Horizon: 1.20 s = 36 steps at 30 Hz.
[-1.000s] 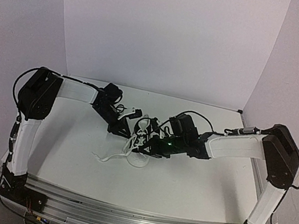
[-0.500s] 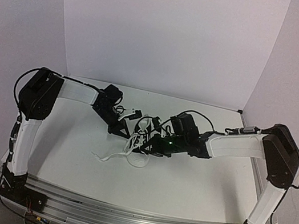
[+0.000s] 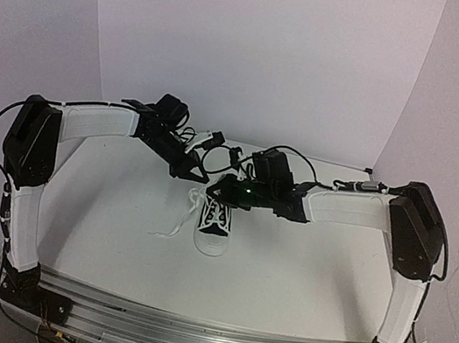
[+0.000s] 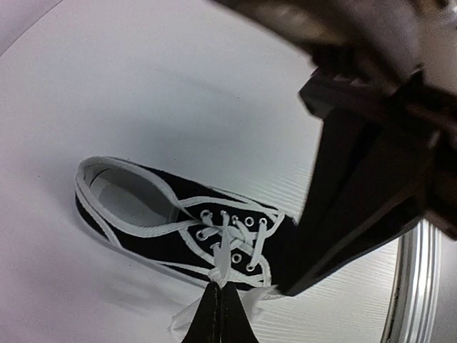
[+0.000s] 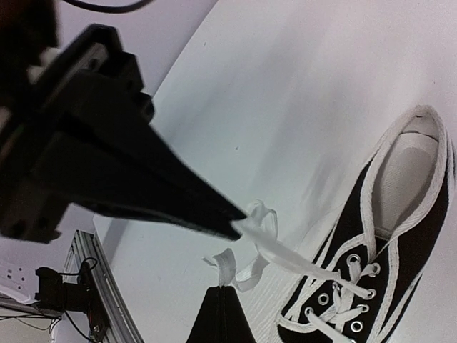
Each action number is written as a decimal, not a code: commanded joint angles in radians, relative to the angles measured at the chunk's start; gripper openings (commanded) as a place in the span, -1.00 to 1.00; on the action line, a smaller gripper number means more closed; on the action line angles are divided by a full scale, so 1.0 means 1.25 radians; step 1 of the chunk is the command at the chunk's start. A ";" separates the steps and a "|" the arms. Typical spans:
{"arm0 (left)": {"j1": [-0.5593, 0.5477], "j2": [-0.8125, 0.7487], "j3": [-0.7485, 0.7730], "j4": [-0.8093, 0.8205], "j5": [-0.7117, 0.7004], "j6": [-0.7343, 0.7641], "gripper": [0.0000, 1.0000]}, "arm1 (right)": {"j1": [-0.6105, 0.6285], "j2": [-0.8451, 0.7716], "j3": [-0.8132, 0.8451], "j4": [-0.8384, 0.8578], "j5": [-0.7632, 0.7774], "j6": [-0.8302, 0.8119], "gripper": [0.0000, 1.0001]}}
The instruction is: Tie the shoes
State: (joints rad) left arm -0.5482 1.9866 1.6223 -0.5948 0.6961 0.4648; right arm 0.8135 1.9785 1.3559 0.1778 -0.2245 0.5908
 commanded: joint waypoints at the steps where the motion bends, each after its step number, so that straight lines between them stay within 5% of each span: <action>1: -0.001 -0.035 0.028 -0.043 0.045 -0.053 -1.00 | -0.003 0.049 0.029 0.021 0.048 -0.009 -1.00; 18: -0.036 -0.008 -0.088 -0.012 0.139 -0.077 -1.00 | -0.025 0.155 0.022 0.206 0.138 0.124 -1.00; 20: -0.042 0.013 -0.064 -0.034 0.145 -0.053 -0.77 | -0.029 0.156 0.007 0.225 0.133 0.139 -1.00; 24: -0.042 0.052 0.004 -0.121 0.127 0.044 0.04 | -0.035 0.150 -0.032 0.255 0.131 0.161 -1.00; 28: -0.041 0.067 0.106 -0.264 0.111 0.211 0.47 | -0.043 0.161 -0.041 0.276 0.123 0.166 -1.00; 32: 0.017 0.088 0.230 -0.341 0.177 0.249 0.44 | -0.048 0.173 -0.028 0.277 0.115 0.172 -1.00; 36: 0.086 0.129 0.201 -0.139 0.074 0.103 0.05 | -0.048 0.176 -0.022 0.277 0.110 0.169 -1.00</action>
State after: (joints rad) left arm -0.5364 2.0998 1.8745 -0.9077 0.8664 0.6674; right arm 0.7551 2.1766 1.3085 0.4948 -0.0822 0.7920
